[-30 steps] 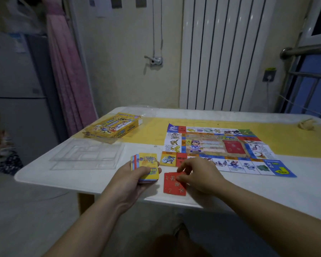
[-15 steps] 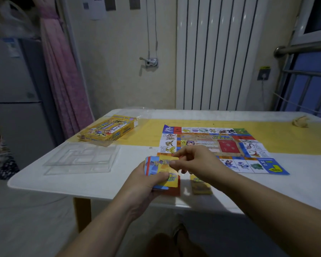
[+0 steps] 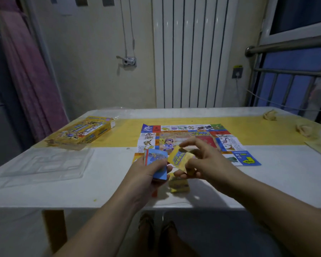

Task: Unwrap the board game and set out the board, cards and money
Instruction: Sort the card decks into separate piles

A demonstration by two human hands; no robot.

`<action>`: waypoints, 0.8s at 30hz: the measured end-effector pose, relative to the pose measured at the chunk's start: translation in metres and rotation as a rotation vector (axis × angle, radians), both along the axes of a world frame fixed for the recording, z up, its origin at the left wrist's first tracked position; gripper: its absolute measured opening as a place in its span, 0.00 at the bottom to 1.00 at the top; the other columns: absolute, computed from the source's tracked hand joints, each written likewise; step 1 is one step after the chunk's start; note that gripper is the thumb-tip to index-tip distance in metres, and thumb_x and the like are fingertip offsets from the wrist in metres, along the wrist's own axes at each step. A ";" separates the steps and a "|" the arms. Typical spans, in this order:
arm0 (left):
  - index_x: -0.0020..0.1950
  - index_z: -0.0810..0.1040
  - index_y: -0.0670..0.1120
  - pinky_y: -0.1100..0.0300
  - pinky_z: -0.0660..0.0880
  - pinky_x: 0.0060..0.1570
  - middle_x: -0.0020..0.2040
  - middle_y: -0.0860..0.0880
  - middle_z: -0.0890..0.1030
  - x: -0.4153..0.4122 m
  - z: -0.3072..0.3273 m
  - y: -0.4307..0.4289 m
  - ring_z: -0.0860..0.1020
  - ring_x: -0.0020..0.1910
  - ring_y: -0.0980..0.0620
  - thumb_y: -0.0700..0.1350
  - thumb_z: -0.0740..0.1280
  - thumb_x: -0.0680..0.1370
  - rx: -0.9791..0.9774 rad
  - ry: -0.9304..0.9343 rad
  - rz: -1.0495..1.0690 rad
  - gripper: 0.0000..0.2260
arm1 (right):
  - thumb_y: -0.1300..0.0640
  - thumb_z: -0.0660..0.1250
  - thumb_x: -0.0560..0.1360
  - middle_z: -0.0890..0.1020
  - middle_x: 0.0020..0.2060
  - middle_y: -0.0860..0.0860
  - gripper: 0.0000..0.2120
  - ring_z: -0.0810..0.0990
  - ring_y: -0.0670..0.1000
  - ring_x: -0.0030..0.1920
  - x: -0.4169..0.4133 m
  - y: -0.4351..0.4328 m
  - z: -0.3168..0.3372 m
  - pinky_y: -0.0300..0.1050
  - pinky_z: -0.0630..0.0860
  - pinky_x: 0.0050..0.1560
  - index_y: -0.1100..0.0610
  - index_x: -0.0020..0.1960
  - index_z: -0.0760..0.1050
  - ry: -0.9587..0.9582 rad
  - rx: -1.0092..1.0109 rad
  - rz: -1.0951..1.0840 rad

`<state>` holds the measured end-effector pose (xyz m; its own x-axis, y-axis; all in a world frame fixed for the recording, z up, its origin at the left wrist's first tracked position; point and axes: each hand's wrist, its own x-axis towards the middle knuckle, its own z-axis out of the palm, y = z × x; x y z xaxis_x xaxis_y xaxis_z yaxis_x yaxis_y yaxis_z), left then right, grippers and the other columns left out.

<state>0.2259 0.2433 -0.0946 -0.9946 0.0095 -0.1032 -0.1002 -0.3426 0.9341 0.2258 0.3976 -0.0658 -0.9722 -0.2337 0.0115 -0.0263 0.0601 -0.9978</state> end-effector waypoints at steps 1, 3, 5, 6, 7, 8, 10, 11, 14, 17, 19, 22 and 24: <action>0.49 0.77 0.44 0.64 0.77 0.31 0.37 0.46 0.82 0.000 0.000 0.002 0.82 0.33 0.56 0.37 0.65 0.77 0.026 -0.013 0.002 0.04 | 0.77 0.56 0.73 0.78 0.45 0.56 0.18 0.84 0.55 0.36 0.000 0.002 -0.003 0.48 0.83 0.43 0.57 0.49 0.75 0.022 0.050 -0.015; 0.51 0.77 0.41 0.63 0.78 0.32 0.39 0.44 0.82 0.000 0.001 0.001 0.82 0.34 0.53 0.38 0.64 0.78 0.121 -0.060 0.005 0.04 | 0.73 0.60 0.75 0.80 0.41 0.55 0.14 0.82 0.50 0.36 -0.003 0.007 -0.008 0.47 0.82 0.48 0.57 0.47 0.78 0.067 0.165 -0.062; 0.54 0.76 0.37 0.58 0.78 0.37 0.43 0.41 0.82 0.001 0.003 -0.006 0.81 0.40 0.49 0.38 0.61 0.79 0.230 -0.124 0.001 0.07 | 0.66 0.62 0.77 0.81 0.39 0.50 0.11 0.80 0.46 0.36 -0.006 0.011 -0.014 0.38 0.79 0.46 0.57 0.54 0.80 0.129 0.342 -0.087; 0.55 0.75 0.36 0.56 0.76 0.39 0.46 0.39 0.81 0.001 0.003 -0.010 0.80 0.43 0.47 0.38 0.60 0.79 0.265 -0.149 -0.003 0.09 | 0.63 0.62 0.78 0.82 0.41 0.47 0.12 0.81 0.46 0.39 -0.008 0.012 -0.017 0.36 0.76 0.45 0.57 0.58 0.79 0.169 0.465 -0.079; 0.57 0.74 0.35 0.54 0.75 0.40 0.48 0.38 0.81 0.002 0.004 -0.015 0.80 0.45 0.46 0.37 0.58 0.79 0.286 -0.165 -0.008 0.10 | 0.60 0.61 0.79 0.82 0.45 0.46 0.13 0.81 0.46 0.43 -0.009 0.011 -0.021 0.37 0.75 0.48 0.56 0.60 0.79 0.208 0.578 -0.060; 0.58 0.73 0.35 0.54 0.75 0.41 0.48 0.37 0.81 0.002 0.003 -0.018 0.80 0.46 0.45 0.36 0.57 0.79 0.287 -0.173 -0.011 0.11 | 0.58 0.60 0.79 0.82 0.50 0.46 0.14 0.81 0.47 0.47 -0.010 0.009 -0.024 0.40 0.74 0.52 0.56 0.61 0.78 0.235 0.665 -0.043; 0.57 0.73 0.34 0.53 0.77 0.41 0.45 0.37 0.82 0.002 0.001 -0.024 0.80 0.46 0.44 0.34 0.56 0.79 0.234 -0.166 -0.002 0.10 | 0.54 0.58 0.80 0.82 0.53 0.47 0.14 0.80 0.48 0.49 -0.011 0.004 -0.031 0.45 0.74 0.55 0.55 0.58 0.80 0.265 0.766 -0.018; 0.54 0.74 0.35 0.52 0.80 0.40 0.43 0.38 0.83 0.003 0.000 -0.025 0.80 0.46 0.43 0.33 0.56 0.79 0.198 -0.154 0.002 0.08 | 0.52 0.57 0.80 0.82 0.50 0.46 0.14 0.79 0.49 0.48 -0.011 0.002 -0.034 0.47 0.74 0.53 0.55 0.55 0.80 0.277 0.825 -0.010; 0.50 0.75 0.39 0.57 0.81 0.33 0.40 0.40 0.84 0.006 -0.002 -0.025 0.82 0.44 0.45 0.32 0.59 0.78 0.090 -0.112 -0.014 0.07 | 0.45 0.54 0.80 0.81 0.44 0.50 0.17 0.75 0.52 0.48 -0.008 -0.002 -0.040 0.49 0.66 0.51 0.53 0.49 0.78 0.414 1.180 0.002; 0.53 0.75 0.40 0.58 0.81 0.34 0.44 0.39 0.84 0.007 -0.005 -0.022 0.83 0.39 0.48 0.32 0.60 0.78 0.018 -0.065 -0.030 0.08 | 0.39 0.53 0.78 0.80 0.47 0.50 0.20 0.74 0.52 0.52 -0.004 -0.001 -0.039 0.52 0.64 0.56 0.49 0.55 0.77 0.524 1.415 -0.004; 0.56 0.75 0.40 0.56 0.81 0.37 0.48 0.38 0.83 0.007 -0.006 -0.020 0.83 0.41 0.46 0.32 0.62 0.77 -0.023 -0.041 -0.038 0.10 | 0.39 0.56 0.78 0.81 0.50 0.49 0.18 0.76 0.49 0.53 -0.005 0.000 -0.031 0.50 0.65 0.56 0.46 0.60 0.77 0.479 1.230 -0.026; 0.55 0.75 0.43 0.58 0.80 0.33 0.50 0.38 0.83 0.009 -0.005 -0.014 0.82 0.44 0.44 0.31 0.63 0.76 -0.085 0.005 -0.072 0.11 | 0.44 0.61 0.78 0.80 0.41 0.42 0.10 0.75 0.38 0.41 -0.013 -0.001 -0.016 0.39 0.69 0.43 0.44 0.54 0.77 0.353 0.620 -0.026; 0.53 0.75 0.44 0.61 0.77 0.29 0.45 0.41 0.83 0.010 -0.003 -0.009 0.82 0.38 0.49 0.30 0.65 0.75 -0.116 0.030 -0.098 0.12 | 0.45 0.66 0.74 0.79 0.39 0.42 0.11 0.75 0.38 0.36 -0.020 -0.004 -0.009 0.33 0.69 0.36 0.49 0.53 0.78 0.240 0.453 -0.006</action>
<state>0.2363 0.2344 -0.0973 -0.9921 0.0967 -0.0795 -0.0993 -0.2217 0.9700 0.2054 0.3933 -0.0747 -0.9560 -0.2613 0.1331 -0.2495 0.4860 -0.8376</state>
